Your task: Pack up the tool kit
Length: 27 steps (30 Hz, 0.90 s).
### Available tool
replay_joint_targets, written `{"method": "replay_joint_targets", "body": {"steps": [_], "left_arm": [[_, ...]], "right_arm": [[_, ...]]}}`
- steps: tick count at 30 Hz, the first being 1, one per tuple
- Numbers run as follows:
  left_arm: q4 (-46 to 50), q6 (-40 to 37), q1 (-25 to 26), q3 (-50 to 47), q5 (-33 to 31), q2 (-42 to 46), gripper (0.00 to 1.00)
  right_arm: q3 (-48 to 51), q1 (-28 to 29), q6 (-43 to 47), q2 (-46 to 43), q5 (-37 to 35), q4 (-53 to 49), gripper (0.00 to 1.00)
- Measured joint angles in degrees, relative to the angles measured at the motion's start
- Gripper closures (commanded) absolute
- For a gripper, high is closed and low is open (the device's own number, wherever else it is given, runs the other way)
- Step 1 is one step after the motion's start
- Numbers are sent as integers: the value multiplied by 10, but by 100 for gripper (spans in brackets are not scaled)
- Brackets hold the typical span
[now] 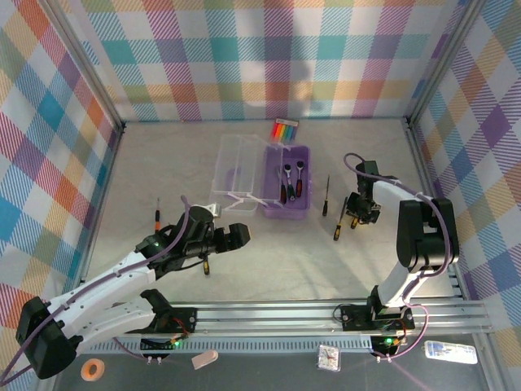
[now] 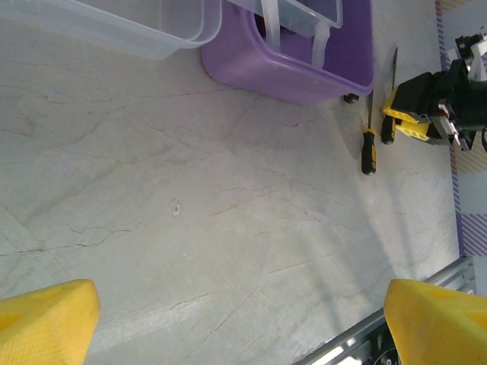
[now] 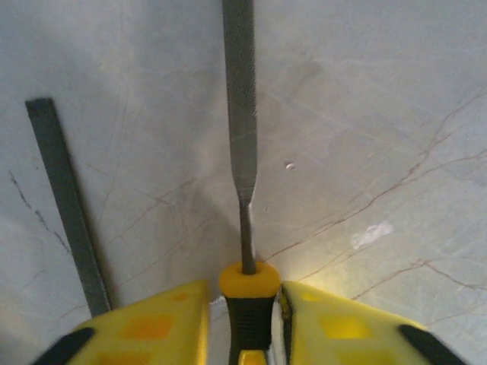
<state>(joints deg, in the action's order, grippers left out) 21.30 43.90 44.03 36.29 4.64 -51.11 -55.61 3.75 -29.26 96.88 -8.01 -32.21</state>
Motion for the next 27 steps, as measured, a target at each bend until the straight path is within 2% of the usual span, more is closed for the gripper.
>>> {"method": "replay_joint_targets", "body": {"steps": [3,8,14,20,24,27], "left_arm": [[13,-2,0,6,-9,12,4],[26,-7,1,15,-15,15,4],[53,-13,1,19,-33,26,1],[68,-13,1,24,-65,44,1],[116,-9,2,42,-119,50,0],[177,1,0,71,-193,61,0]], "right_arm": [[1,0,2,-1,9,0,64],[9,0,8,-6,17,0,81],[26,0,12,-35,23,-1,83],[24,5,13,-102,21,-9,83],[-20,49,12,-125,12,-40,83],[-89,114,10,-122,6,-57,83]]}}
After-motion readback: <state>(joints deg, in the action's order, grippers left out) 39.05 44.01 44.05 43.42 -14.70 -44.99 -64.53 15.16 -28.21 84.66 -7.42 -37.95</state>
